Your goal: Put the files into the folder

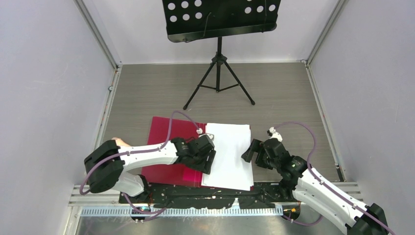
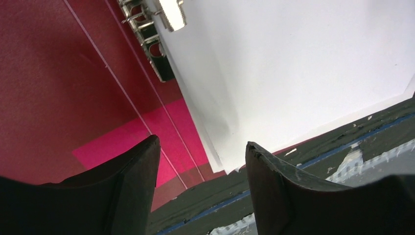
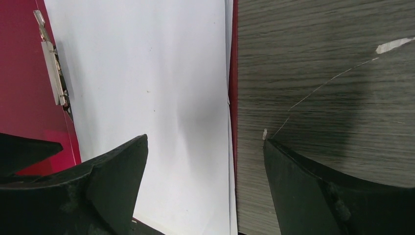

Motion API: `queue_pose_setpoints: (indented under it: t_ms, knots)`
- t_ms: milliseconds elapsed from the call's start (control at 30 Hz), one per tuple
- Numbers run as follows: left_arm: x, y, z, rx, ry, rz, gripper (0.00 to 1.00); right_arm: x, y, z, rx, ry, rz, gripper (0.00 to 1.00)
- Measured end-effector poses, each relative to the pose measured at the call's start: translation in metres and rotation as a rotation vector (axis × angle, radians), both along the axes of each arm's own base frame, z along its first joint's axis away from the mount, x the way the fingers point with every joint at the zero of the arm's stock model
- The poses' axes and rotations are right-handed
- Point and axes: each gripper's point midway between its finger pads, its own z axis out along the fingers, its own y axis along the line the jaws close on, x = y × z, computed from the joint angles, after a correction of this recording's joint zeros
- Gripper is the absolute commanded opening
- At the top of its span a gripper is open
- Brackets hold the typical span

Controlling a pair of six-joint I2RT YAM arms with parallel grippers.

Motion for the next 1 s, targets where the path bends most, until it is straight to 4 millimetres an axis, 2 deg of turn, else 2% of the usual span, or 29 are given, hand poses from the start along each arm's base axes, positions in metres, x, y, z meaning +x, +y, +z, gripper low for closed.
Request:
queue_pose_setpoints:
  t_ms: [267, 567, 767, 1000]
  knots:
    - [0.005, -0.009, -0.018, 0.032, 0.021, 0.001, 0.6, -0.008, 0.008, 0.0, 0.028, 0.008, 0.028, 0.92]
    - [0.007, -0.017, -0.019, 0.015, 0.027, 0.0, 0.56, -0.025, 0.023, 0.0, 0.044, 0.039, 0.098, 0.88]
    - [0.007, -0.017, -0.019, 0.011, 0.037, 0.005, 0.55, -0.031, 0.024, -0.003, -0.008, 0.046, 0.116, 0.81]
    - [0.007, -0.017, -0.02, 0.008, 0.041, 0.011, 0.55, -0.033, 0.024, -0.007, -0.09, 0.065, 0.129, 0.79]
